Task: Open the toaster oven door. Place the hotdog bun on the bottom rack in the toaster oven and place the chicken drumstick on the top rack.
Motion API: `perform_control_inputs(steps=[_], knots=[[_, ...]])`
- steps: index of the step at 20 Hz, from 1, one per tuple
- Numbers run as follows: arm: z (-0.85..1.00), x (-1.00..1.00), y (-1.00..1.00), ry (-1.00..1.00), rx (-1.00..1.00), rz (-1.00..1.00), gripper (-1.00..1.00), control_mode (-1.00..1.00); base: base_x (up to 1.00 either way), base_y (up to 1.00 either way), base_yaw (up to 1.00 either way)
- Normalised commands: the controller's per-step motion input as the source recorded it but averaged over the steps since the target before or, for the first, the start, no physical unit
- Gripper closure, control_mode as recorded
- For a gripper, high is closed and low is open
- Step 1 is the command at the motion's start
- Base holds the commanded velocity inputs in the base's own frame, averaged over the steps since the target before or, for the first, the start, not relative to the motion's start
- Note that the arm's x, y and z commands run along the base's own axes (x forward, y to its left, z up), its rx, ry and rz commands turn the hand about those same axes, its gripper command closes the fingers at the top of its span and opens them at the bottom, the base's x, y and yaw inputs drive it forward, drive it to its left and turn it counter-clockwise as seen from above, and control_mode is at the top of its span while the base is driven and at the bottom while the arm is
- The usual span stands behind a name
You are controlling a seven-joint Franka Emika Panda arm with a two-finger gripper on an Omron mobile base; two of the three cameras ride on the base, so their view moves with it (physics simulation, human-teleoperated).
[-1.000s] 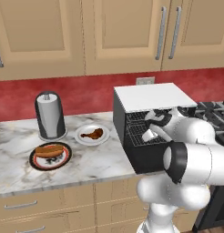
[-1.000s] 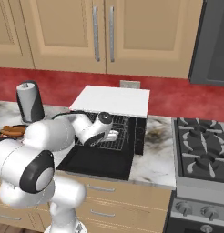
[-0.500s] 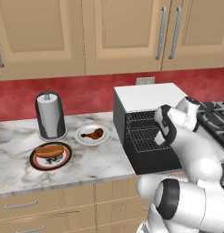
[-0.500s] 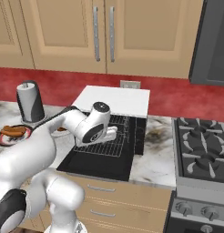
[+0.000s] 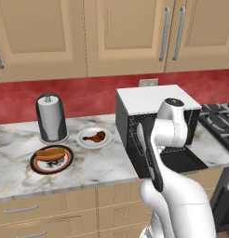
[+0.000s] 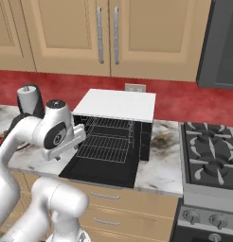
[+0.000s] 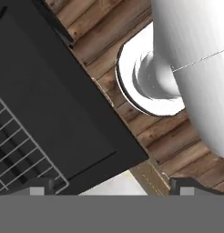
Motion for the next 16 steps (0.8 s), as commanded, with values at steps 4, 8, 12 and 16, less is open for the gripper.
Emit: perform_control_inputs(steps=[4,8,12,16], knots=[[0.29,0.05,1.0,-0.07,-0.29,0.32,-1.0,-1.0,0.0,0.0,0.0],[0.26,0.48,1.0,-0.08,-0.22,0.16,-1.0,-1.0,0.0,0.0,0.0],[0.26,0.49,1.0,0.0,-0.18,0.09,-1.0,-1.0,0.0,0.0,0.0],[0.43,0.45,1.0,0.15,-0.04,0.09,-1.0,-1.0,0.0,0.0,0.0]])
